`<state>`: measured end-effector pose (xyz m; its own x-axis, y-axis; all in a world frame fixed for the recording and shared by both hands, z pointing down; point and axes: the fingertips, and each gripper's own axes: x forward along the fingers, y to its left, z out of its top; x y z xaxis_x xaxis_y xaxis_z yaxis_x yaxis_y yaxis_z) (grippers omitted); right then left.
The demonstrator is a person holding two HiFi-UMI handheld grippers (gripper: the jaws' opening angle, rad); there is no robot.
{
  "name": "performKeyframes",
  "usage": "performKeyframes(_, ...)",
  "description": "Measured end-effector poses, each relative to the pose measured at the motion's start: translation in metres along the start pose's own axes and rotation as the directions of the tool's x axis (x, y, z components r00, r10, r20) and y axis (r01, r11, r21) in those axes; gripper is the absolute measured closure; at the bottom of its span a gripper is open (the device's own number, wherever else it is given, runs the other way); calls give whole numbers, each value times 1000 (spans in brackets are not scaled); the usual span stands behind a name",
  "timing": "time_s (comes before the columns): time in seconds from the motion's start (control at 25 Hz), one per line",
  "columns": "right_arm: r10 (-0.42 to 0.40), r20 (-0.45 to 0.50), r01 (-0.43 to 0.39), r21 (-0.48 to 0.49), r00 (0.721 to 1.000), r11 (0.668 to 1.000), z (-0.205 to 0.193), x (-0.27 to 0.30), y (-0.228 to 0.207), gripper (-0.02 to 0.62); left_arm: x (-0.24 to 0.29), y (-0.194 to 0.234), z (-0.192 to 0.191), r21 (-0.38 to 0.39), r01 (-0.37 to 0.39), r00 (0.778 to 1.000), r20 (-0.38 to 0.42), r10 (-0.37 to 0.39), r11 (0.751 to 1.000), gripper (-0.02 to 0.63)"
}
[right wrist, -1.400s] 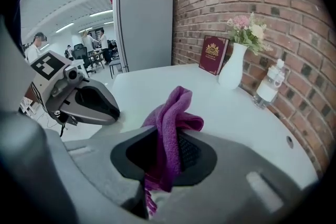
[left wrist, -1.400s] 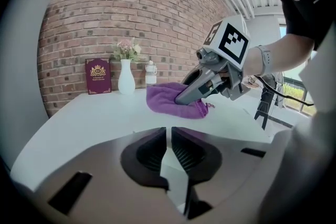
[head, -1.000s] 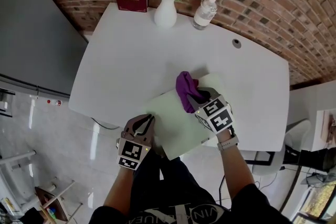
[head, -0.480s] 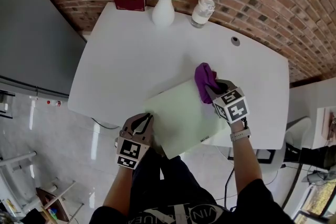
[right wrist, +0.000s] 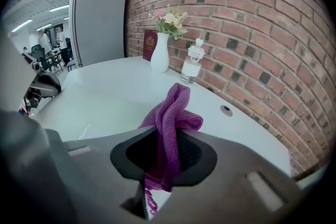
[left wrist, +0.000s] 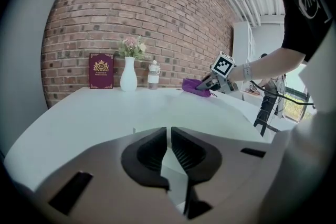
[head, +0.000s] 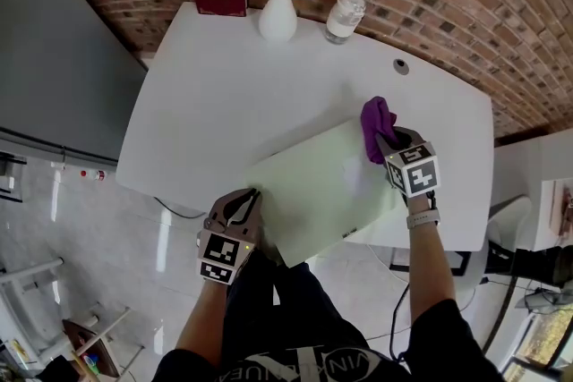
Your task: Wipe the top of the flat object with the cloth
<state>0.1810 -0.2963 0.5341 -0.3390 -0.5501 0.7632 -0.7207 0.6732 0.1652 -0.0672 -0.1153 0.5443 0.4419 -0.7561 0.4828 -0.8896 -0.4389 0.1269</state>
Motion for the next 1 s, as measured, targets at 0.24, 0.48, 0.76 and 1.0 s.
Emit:
performKeyframes(0.24, -163, 176, 182, -94, 971, 979, 28, -39, 4, 528, -2, 2, 1, -51, 4, 1000, 29, -3, 999, 575)
performKeyframes(0.48, 66, 328, -64, -16, 942, 998, 60, -79, 78, 528, -9, 2, 14, -104, 32, 995, 94, -22, 994, 575)
performKeyframes(0.76, 341, 374, -389, 59, 862, 919, 69, -98, 178, 528, -15, -3, 12, -65, 18, 997, 74, -14, 998, 575)
performKeyframes(1.0, 516, 321, -566, 84, 794, 820, 58, -94, 259, 528, -16, -3, 5, -48, -18, 998, 60, 21, 999, 575)
